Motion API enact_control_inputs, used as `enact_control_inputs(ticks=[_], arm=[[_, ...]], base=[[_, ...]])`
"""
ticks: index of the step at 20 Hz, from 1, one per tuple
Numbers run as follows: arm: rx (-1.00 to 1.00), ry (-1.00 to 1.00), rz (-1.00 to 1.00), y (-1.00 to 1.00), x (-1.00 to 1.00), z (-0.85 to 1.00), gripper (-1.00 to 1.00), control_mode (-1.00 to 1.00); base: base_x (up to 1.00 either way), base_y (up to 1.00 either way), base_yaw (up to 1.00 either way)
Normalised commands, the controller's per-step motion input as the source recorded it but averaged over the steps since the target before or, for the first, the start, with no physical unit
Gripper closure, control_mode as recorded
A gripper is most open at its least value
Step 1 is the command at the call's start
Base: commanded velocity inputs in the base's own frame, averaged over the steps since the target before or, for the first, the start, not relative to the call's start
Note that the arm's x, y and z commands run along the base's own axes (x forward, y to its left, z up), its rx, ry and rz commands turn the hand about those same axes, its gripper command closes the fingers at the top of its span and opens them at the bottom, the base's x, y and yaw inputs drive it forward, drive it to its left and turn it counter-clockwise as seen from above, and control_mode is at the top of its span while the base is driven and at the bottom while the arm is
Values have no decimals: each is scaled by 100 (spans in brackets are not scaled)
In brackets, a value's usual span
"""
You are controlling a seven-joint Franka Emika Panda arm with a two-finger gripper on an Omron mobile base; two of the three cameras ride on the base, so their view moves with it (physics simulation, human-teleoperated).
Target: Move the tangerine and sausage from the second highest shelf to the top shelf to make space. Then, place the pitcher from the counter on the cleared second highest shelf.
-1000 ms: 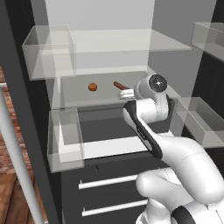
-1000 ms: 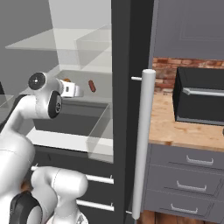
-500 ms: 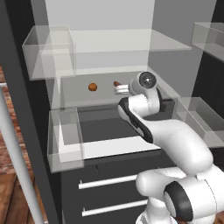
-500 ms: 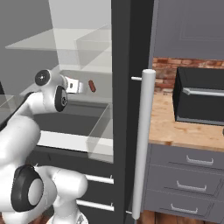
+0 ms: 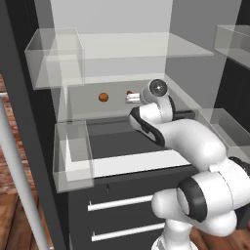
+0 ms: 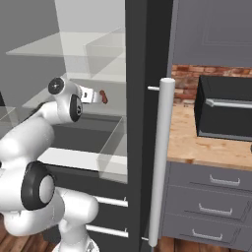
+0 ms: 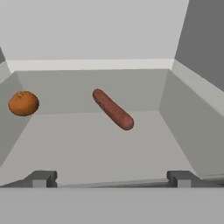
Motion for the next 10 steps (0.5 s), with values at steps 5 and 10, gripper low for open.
enact_control_inputs(ticks=[5, 10], arm=[[0, 0, 0, -16, 39, -26, -100, -100], [1, 0, 0, -28, 32, -26, -100, -100]], base=[[0, 0, 0], [0, 0, 0]])
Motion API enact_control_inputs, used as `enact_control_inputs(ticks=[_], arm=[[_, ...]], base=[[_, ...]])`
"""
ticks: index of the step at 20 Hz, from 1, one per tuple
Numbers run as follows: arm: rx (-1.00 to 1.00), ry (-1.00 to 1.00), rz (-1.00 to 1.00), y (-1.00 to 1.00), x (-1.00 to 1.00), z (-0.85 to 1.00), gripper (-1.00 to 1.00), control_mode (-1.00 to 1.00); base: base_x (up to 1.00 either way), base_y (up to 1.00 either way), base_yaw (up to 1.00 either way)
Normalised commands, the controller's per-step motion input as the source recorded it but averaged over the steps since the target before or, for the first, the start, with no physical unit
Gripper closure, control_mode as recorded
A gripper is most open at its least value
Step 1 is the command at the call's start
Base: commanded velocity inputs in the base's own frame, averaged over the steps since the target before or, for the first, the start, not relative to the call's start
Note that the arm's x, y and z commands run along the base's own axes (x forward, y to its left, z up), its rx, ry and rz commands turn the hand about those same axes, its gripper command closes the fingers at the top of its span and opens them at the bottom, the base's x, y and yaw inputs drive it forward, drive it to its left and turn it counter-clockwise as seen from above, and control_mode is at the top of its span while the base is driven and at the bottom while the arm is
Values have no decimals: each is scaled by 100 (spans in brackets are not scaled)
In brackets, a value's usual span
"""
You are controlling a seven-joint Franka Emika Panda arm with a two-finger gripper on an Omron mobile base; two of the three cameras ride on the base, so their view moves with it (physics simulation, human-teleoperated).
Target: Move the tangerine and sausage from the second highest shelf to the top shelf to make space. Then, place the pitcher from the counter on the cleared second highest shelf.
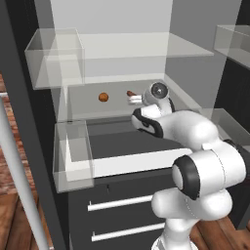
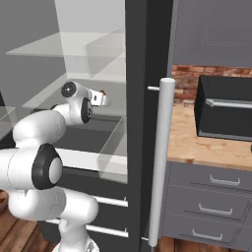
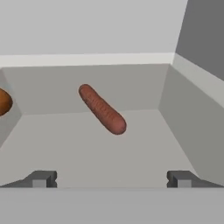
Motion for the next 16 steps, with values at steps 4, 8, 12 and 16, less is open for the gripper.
enact_control_inputs(ticks=[4, 8, 12, 16], arm=[[2, 0, 1, -22, 29, -10, -100, -100], [0, 4, 3, -4, 22, 0, -100, -100], [0, 5, 1, 0, 27, 0, -100, -100], [0, 6, 1, -4, 31, 0, -100, -100]], base=[[0, 0, 0], [0, 0, 0], [0, 0, 0], [0, 0, 0]])
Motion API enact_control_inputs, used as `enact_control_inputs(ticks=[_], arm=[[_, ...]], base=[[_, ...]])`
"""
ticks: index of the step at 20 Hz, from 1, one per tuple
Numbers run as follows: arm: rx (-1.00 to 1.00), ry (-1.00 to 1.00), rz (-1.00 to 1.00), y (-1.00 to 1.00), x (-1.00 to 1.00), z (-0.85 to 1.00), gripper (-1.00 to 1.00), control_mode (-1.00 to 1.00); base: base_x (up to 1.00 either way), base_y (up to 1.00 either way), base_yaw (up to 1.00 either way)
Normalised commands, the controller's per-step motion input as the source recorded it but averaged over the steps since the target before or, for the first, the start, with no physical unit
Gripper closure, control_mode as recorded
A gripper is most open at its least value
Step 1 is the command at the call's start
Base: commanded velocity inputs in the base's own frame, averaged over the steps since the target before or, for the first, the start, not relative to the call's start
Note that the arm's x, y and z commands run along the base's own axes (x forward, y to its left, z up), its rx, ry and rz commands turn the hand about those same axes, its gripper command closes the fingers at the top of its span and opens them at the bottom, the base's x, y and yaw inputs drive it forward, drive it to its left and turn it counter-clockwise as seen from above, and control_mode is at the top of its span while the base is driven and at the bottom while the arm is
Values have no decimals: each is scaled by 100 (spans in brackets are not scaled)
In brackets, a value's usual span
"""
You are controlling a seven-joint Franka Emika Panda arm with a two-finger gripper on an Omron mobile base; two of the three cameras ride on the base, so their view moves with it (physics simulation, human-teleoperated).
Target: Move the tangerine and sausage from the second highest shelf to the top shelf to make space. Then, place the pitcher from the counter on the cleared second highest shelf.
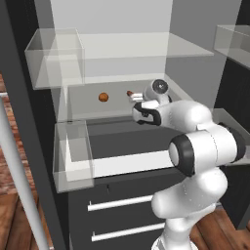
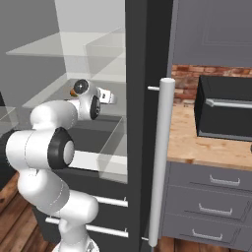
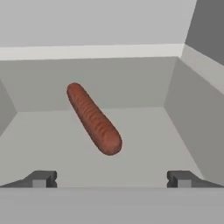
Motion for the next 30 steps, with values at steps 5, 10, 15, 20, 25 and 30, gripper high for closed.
enact_control_inputs(ticks=[5, 10, 15, 20, 25, 30], arm=[[0, 8, 1, -4, 31, -1, -100, -100], [0, 4, 2, 0, 28, -10, -100, -100], [0, 0, 2, 0, 25, -26, -100, -100], [0, 0, 1, 0, 21, -39, 100, -100], [0, 0, 2, 0, 17, -37, 100, -100], [0, 0, 2, 0, 7, -33, 100, -100]], base=[[0, 0, 0], [0, 0, 0], [0, 0, 0], [0, 0, 0], [0, 0, 0], [0, 0, 0]])
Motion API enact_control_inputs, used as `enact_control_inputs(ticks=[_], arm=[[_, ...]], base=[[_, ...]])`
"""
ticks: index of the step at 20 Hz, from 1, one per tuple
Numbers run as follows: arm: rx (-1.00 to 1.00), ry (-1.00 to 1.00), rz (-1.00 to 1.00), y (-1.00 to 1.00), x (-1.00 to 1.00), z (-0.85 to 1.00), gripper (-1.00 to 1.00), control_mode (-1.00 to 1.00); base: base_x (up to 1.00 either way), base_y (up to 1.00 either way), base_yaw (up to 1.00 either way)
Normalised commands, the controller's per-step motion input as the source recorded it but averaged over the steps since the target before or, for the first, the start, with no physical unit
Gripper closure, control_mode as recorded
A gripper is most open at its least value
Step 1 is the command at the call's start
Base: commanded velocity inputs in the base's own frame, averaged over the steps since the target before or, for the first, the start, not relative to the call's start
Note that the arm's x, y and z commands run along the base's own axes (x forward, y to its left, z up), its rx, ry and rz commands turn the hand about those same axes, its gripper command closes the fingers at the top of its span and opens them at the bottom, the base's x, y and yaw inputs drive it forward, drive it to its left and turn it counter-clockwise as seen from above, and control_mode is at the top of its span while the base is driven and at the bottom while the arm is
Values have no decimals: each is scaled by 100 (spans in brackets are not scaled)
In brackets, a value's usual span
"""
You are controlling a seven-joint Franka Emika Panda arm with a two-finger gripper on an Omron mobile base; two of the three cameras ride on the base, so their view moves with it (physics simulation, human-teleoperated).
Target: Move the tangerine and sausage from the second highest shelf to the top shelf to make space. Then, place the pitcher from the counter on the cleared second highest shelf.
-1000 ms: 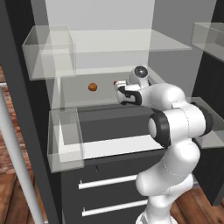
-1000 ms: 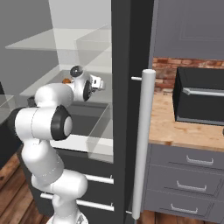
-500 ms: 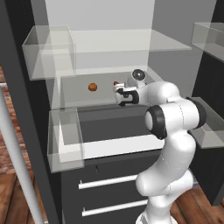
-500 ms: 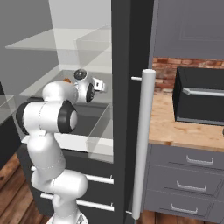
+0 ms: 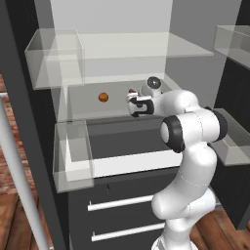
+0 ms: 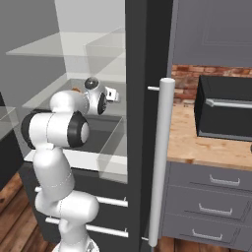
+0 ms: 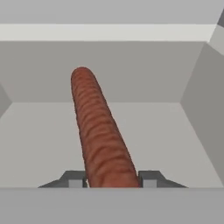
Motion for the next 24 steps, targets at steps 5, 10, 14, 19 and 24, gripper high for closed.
enact_control_inputs(ticks=[5, 10, 14, 19, 24], arm=[[0, 0, 1, 0, 0, -10, 100, -100], [0, -7, 1, 0, -30, -6, 100, -100], [0, -9, 7, 13, -91, 6, 100, -100], [-3, -4, 6, 20, -100, 37, 100, -100], [-6, 0, 2, 8, -99, 69, 100, -100]], base=[[0, 0, 0], [0, 0, 0], [0, 0, 0], [0, 0, 0], [0, 0, 0]])
